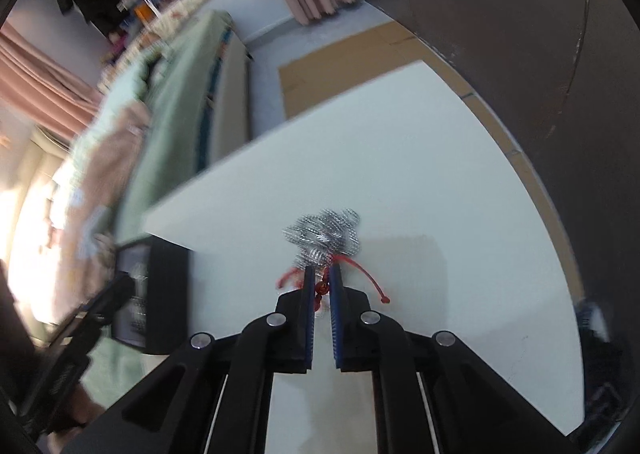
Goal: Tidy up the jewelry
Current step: 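Carry the ring and red string bracelet into the black box, open both grippers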
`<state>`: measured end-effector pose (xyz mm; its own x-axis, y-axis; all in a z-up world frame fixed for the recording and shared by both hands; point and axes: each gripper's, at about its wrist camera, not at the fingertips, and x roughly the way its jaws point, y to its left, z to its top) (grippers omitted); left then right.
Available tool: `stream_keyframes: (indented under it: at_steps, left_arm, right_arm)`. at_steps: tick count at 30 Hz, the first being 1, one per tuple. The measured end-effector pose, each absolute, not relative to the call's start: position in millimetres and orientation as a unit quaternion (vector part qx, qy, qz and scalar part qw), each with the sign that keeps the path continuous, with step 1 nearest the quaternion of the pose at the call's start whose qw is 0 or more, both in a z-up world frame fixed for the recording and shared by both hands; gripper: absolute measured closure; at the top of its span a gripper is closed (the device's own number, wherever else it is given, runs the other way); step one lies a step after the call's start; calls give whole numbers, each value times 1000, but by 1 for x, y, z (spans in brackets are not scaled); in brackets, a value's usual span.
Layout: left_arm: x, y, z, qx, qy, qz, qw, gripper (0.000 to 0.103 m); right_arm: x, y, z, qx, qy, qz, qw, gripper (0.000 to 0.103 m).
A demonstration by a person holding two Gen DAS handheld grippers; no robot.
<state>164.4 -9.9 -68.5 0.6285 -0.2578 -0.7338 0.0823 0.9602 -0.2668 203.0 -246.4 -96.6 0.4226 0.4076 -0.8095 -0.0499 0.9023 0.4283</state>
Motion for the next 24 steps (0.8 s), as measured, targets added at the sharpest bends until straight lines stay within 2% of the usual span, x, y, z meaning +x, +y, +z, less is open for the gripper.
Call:
stream_keyframes:
  at_steps: [16,22,24]
  left_arm:
    - [148,41,-40,-139,382,-71,911,90]
    - [147,61,-43,-161,392,-67,904,90]
    - [148,68,-47,-174,399,-62,898,64]
  right_arm:
    - [183,-214,-46,222,438,231,840,96]
    - [174,-197,-31,232,411,260,842,96]
    - [174,-191,-28,233,406,270,842,96]
